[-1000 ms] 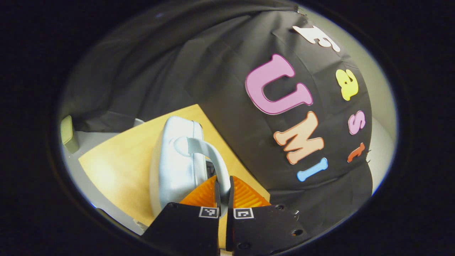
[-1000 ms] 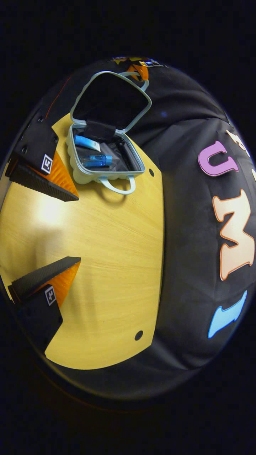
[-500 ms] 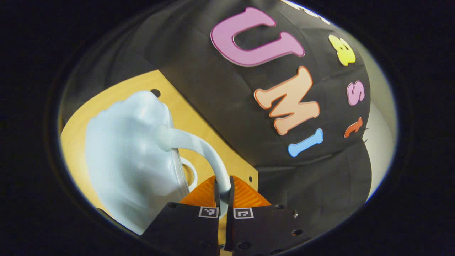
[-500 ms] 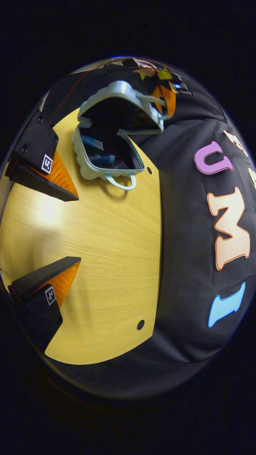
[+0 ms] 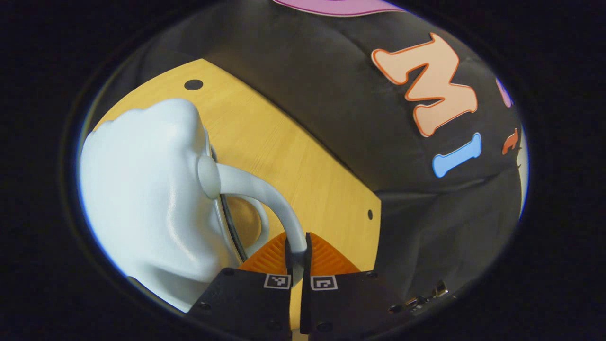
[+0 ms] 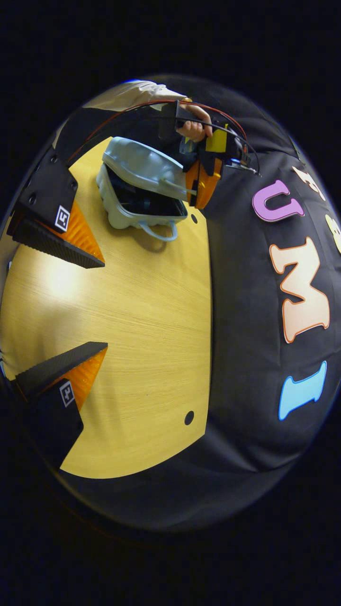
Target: First open the suitcase, pack the skin care products into it, and then close the suitcase.
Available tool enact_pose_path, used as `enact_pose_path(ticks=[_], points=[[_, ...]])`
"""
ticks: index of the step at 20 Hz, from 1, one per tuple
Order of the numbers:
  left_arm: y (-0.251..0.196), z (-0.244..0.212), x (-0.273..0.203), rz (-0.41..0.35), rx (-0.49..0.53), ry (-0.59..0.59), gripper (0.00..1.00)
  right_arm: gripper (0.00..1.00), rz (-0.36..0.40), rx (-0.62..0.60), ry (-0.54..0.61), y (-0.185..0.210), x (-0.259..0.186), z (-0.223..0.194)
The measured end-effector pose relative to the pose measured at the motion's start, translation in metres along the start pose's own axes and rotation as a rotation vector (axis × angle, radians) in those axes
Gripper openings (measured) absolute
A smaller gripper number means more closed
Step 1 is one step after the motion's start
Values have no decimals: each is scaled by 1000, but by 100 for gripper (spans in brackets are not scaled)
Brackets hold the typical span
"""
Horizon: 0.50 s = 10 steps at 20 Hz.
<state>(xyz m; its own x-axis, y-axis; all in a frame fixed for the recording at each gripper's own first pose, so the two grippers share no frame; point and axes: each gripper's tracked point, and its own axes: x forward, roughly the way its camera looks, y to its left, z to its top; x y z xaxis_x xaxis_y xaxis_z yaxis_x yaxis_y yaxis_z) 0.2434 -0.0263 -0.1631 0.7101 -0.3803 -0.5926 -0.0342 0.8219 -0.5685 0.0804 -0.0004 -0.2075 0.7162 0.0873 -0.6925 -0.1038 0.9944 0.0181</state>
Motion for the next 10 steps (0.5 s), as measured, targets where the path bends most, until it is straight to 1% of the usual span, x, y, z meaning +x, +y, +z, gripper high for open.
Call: enact_pose_path(ticks=[2, 3, 4, 7, 8, 10], points=[[8, -8, 18, 58, 18, 36, 2, 98, -7, 9, -9, -8, -3, 3], [12, -11, 24, 89, 28, 53, 2, 93, -9, 14, -10, -11, -5, 3], [13, -15, 29, 121, 37, 65, 2, 98, -11, 18, -14, -16, -6, 2], [20, -27, 40, 210, 82, 100, 5, 98, -18, 29, -27, -29, -9, 6], [24, -29, 43, 239, 98, 107, 6, 93, -23, 35, -31, -36, -11, 8], [30, -34, 44, 296, 135, 113, 10, 93, -33, 47, -48, -46, -15, 12]])
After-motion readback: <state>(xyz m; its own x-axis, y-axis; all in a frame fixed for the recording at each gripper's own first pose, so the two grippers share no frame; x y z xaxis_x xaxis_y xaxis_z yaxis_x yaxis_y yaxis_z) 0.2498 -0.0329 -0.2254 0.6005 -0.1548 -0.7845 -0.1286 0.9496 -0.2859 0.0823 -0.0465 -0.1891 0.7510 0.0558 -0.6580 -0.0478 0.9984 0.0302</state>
